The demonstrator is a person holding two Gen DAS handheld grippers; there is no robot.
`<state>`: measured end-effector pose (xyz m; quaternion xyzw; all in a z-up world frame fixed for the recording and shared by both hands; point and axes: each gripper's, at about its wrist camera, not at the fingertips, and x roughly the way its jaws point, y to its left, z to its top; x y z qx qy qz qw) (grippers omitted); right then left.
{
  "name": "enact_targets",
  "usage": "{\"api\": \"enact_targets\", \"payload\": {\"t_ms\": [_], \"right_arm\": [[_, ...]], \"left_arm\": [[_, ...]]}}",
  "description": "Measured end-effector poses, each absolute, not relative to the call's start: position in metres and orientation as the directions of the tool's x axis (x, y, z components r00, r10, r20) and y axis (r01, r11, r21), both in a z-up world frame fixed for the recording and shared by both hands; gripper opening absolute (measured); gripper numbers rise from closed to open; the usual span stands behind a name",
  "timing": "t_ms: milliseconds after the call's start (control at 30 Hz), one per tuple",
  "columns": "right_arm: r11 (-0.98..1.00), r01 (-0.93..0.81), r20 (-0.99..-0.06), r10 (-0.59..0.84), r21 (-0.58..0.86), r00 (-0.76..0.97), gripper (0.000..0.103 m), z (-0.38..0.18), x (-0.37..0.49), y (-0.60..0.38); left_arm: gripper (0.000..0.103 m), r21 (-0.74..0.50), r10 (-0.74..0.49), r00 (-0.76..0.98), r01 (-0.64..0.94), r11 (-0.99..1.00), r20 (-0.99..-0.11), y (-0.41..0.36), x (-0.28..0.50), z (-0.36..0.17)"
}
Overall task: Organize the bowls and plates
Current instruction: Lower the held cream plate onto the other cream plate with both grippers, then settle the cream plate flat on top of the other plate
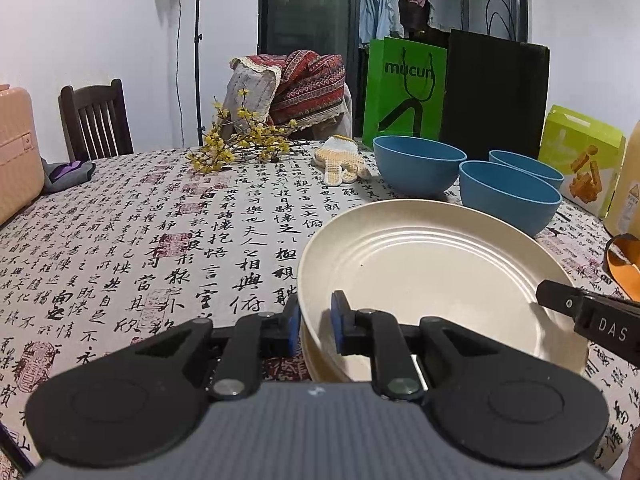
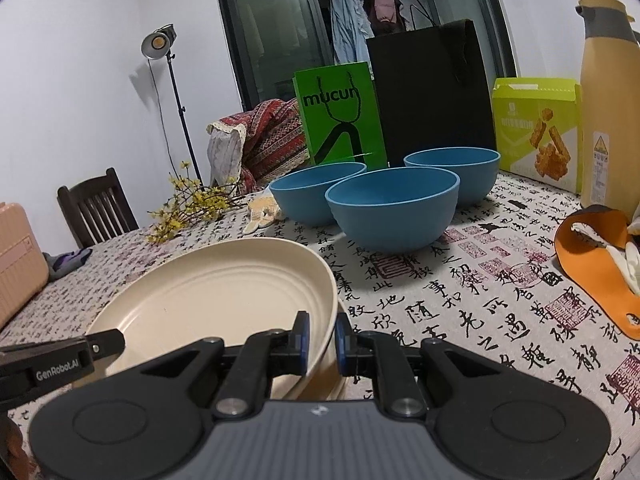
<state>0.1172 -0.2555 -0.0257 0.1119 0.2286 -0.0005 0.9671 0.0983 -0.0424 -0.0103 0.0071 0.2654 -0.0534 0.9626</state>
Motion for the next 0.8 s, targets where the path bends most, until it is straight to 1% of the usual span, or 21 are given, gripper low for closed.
{"api": "enact_targets", "payload": {"t_ms": [367,800], "right_arm": [[0.988,0.056,-0.433,0.011,0.142,0.901,0.013,-0.027,0.115,-0.246],[0.996,0.065,-0.424,-0.032,0.062,0.905,0.013,-0.025,0.112,-0.236]], "left_arm": [[0.018,0.036,-0.071,0.852,0.104,0.994,-0.520,-0.048,0.098,-0.013],[0.018,0.063,-0.059,0.853,0.106,0.992,-0.518,-0.051,0.096,-0.012]]}}
